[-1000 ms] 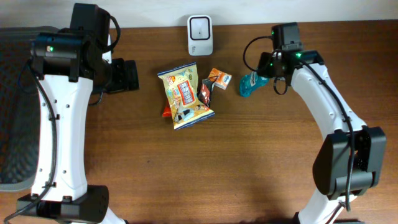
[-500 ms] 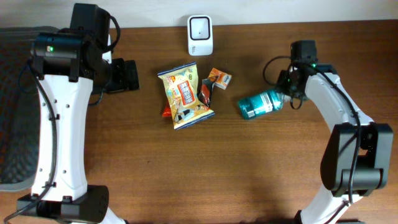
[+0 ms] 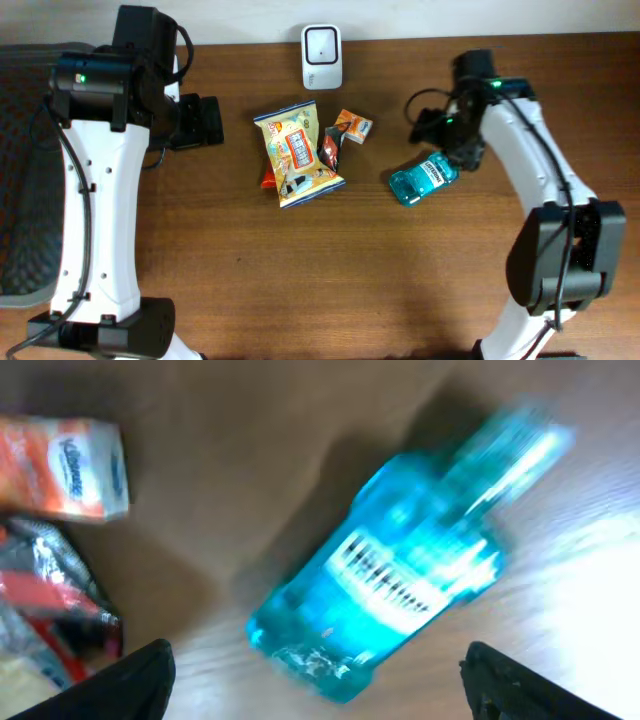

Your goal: Scan the item barcode

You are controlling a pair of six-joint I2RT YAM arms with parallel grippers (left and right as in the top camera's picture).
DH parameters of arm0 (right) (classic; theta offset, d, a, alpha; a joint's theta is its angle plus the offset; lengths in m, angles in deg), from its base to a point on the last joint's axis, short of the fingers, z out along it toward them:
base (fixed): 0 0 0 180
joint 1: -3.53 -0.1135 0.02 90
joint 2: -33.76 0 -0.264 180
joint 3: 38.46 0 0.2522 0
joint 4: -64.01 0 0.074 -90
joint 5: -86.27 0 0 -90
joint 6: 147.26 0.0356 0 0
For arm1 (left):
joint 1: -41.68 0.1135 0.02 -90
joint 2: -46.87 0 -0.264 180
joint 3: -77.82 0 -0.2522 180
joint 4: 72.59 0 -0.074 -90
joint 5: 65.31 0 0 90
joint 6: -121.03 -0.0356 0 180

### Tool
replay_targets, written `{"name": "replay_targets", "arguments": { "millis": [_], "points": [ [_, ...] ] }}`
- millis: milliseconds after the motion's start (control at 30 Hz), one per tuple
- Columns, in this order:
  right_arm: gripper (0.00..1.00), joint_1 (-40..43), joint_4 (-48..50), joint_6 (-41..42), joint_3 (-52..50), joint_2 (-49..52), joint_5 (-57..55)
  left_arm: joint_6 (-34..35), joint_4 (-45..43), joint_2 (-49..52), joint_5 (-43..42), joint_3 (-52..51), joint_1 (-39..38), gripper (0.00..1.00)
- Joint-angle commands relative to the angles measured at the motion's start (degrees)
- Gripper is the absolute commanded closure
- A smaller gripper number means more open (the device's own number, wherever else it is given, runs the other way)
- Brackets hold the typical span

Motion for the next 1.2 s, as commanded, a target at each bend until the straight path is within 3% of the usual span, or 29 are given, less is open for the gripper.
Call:
{"name": "replay_targets", "arguments": {
  "millis": [0, 133, 367, 667, 767, 867, 1033, 1167],
  "points": [
    [0.12, -3.8, 0.0, 20.5, -5.0, 0.1, -7.1, 0.4, 0.0, -0.3, -0.6, -0.1, 0.3, 0.01],
    [0.12, -5.0, 2.3, 32.8, -9.2, 0.1, -13.9, 0.4, 0.0, -0.3, -0.6, -0.1, 0.3, 0.01],
    [0.12, -5.0, 13.5, 33.1, -14.6, 0.2, -14.4, 0.4, 0.0, -0.3, -0.6, -0.1, 0.3, 0.01],
    [0.15, -5.2, 17.3, 34.0, -16.1, 4.9, -15.4, 0.4, 0.0, -0.3, -0.6, -0.1, 0.3, 0.01],
    [0.20, -5.2, 20.2, 27.7, -16.1, 6.5, -15.3, 0.4, -0.1, -0.3, -0.6, -0.1, 0.3, 0.01],
    [0.45, -5.2, 21.7, 21.7, -15.2, 6.5, -15.3, 0.4, 0.0, -0.3, -0.6, -0.1, 0.3, 0.01],
    [0.48, -5.2, 21.2, 2.0, -6.1, 6.5, -10.6, 0.4, 0.0, -0.3, -0.6, -0.1, 0.3, 0.01],
    [0.53, -6.3, 21.5, -4.8, 1.4, 6.5, -9.3, 0.4, -0.1, -0.3, -0.6, -0.1, 0.3, 0.01]
  ]
}}
